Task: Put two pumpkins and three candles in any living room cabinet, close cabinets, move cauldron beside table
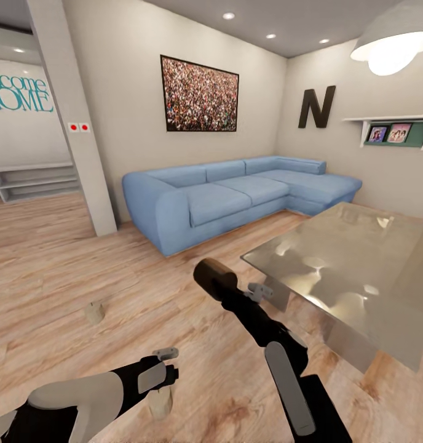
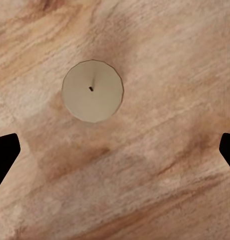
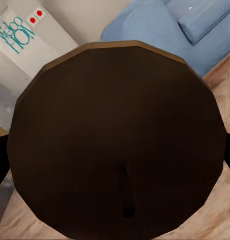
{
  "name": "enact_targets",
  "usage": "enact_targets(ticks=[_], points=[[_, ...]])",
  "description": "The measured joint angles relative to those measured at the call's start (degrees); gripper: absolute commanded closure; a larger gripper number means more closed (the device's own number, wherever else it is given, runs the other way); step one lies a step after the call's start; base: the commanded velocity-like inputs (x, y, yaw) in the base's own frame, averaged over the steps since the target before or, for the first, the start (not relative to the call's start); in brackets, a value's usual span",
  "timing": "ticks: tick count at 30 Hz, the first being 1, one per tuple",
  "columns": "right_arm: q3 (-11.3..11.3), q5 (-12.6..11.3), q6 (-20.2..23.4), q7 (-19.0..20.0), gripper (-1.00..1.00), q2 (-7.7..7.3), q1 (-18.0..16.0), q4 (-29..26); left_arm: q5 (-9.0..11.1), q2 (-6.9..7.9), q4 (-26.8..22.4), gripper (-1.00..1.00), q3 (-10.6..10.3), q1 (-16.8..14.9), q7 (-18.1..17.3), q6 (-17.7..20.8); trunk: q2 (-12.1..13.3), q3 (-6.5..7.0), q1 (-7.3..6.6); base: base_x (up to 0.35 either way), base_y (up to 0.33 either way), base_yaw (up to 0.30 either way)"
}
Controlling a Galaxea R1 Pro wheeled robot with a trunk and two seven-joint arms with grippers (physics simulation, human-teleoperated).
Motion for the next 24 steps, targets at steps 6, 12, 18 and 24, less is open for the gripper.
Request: enact_targets(ticks=[6,12,18,24], points=[[-0.1,-4.39,0.02,1.25,1.0,-1.89,0.06,-0.04,-0.01,0.18,0.01,-1.0,0.01,0.0,-0.07,-0.32,-2.4,-1.08,1.32,0.0,0.0,0.0],[-0.12,-10.07,0.16,1.39,1.0,-4.28,0.07,-0.05,0.0,0.04,3.1,-1.0,-0.01,-0.01,-0.43,-0.05,-4.81,-2.16,2.64,0.0,0.0,0.0],[-0.08,-13.82,0.24,1.42,1.0,-7.45,0.07,-0.06,-0.08,0.01,7.36,-1.0,0.01,-1.62,-0.61,3.19,-5.36,-3.43,3.03,0.0,0.0,0.0],[0.06,-15.11,0.38,1.42,1.0,-8.06,0.07,-0.06,-0.33,0.14,9.7,-1.0,0.0,-7.54,-0.61,15.58,-5.44,-4.76,3.18,0.0,0.0,0.0]])
